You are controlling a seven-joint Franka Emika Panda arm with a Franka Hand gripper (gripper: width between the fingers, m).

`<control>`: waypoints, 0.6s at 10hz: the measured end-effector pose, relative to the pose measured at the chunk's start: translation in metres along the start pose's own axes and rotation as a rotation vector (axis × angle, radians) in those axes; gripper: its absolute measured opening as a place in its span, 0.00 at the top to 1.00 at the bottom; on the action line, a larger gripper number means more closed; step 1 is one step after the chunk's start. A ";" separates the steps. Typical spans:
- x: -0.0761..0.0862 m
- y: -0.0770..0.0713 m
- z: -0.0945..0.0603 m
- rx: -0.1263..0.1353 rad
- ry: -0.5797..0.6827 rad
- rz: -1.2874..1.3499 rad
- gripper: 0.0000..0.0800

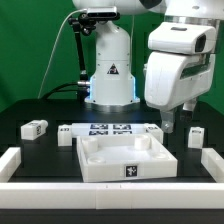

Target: Assemble one leg

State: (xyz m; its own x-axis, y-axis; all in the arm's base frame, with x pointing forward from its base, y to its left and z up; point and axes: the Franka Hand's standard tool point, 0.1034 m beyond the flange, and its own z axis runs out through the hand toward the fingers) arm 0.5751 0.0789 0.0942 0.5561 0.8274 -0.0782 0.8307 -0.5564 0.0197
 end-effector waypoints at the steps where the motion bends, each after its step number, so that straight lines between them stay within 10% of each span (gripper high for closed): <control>1: 0.000 0.000 0.000 0.000 -0.001 0.000 0.19; 6: -0.004 -0.003 0.005 -0.029 0.043 -0.077 0.19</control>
Offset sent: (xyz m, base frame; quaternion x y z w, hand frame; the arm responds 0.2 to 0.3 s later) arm 0.0000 0.0000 0.0000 0.0000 0.0000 0.0000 1.0000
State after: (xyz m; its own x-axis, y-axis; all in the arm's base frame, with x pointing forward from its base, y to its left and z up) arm 0.5698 0.0771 0.0893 0.4906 0.8706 -0.0380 0.8712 -0.4890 0.0445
